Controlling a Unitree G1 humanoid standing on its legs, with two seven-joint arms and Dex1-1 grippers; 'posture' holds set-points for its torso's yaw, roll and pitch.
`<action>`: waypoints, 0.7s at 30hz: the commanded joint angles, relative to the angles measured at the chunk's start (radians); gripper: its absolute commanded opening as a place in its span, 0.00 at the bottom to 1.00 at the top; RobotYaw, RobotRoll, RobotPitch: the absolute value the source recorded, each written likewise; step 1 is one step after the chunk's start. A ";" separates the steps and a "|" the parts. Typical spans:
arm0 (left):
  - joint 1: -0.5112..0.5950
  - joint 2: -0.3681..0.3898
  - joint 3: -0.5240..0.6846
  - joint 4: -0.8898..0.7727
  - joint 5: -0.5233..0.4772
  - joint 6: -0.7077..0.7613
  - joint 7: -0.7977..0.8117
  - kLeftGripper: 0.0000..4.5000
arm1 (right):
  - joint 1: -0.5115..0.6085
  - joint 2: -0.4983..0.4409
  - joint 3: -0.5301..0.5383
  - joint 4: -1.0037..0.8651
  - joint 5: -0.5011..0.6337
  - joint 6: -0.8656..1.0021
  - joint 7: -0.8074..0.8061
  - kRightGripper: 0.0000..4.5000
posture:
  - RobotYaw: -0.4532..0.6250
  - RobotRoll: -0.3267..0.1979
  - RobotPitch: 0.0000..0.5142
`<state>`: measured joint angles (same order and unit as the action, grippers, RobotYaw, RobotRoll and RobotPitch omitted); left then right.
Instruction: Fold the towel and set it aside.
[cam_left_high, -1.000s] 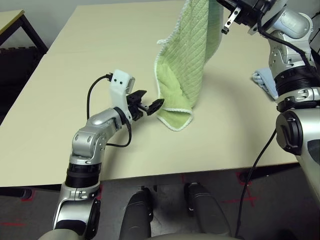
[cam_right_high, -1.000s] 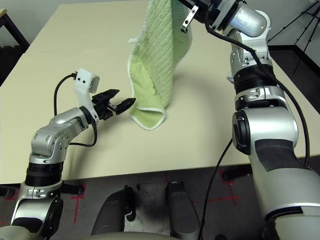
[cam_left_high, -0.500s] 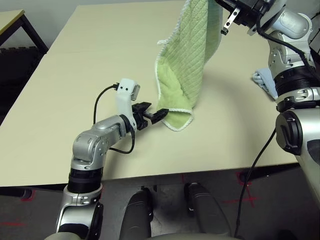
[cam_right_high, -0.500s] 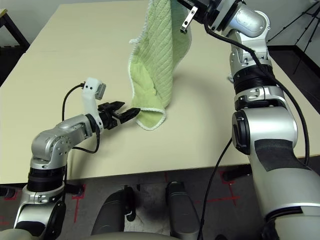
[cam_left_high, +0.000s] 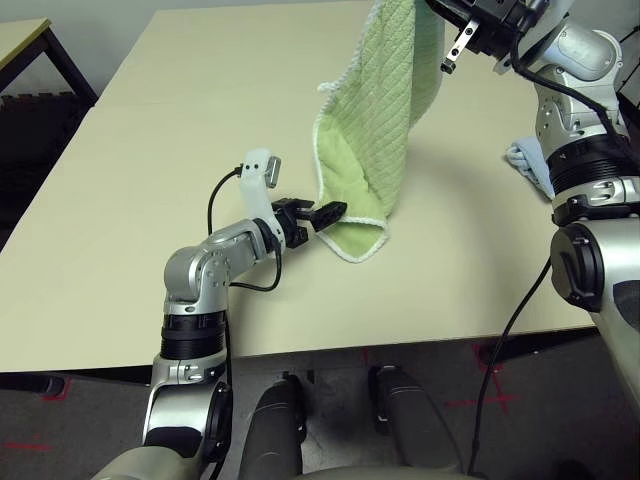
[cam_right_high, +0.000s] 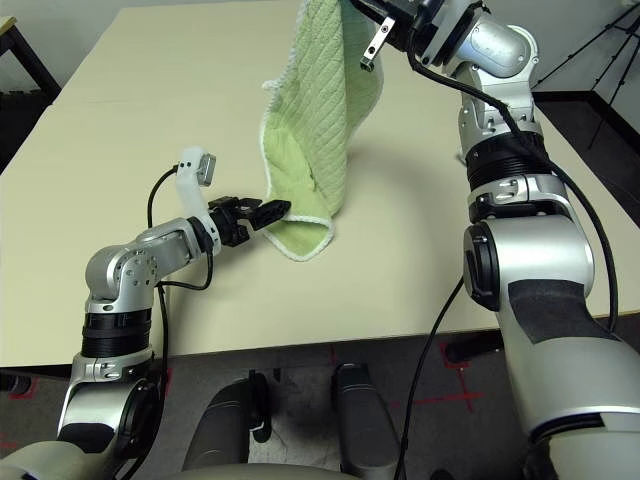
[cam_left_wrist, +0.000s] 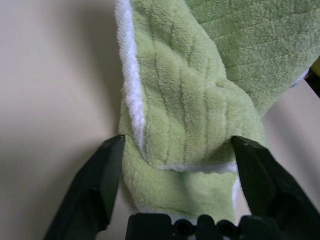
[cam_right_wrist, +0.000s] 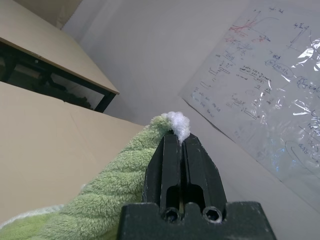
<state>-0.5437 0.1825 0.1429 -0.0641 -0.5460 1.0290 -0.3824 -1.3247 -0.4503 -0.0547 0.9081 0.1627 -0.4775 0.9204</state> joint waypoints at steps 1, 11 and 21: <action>0.009 -0.005 -0.015 -0.002 -0.011 0.014 0.003 0.73 | 0.010 -0.005 -0.002 -0.022 -0.004 0.002 0.002 0.00 | 0.29 0.62 0.32; 0.010 -0.009 -0.033 0.005 0.003 -0.007 0.007 0.02 | 0.013 -0.006 -0.001 -0.024 -0.007 0.005 -0.001 0.00 | 0.28 0.62 0.32; 0.011 0.015 0.013 -0.044 -0.033 0.028 0.022 0.01 | 0.021 -0.003 -0.001 -0.021 -0.008 0.008 -0.004 0.00 | 0.30 0.62 0.30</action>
<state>-0.5414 0.1960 0.1498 -0.0836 -0.5604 1.0317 -0.3741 -1.3138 -0.4505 -0.0547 0.9066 0.1604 -0.4704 0.9189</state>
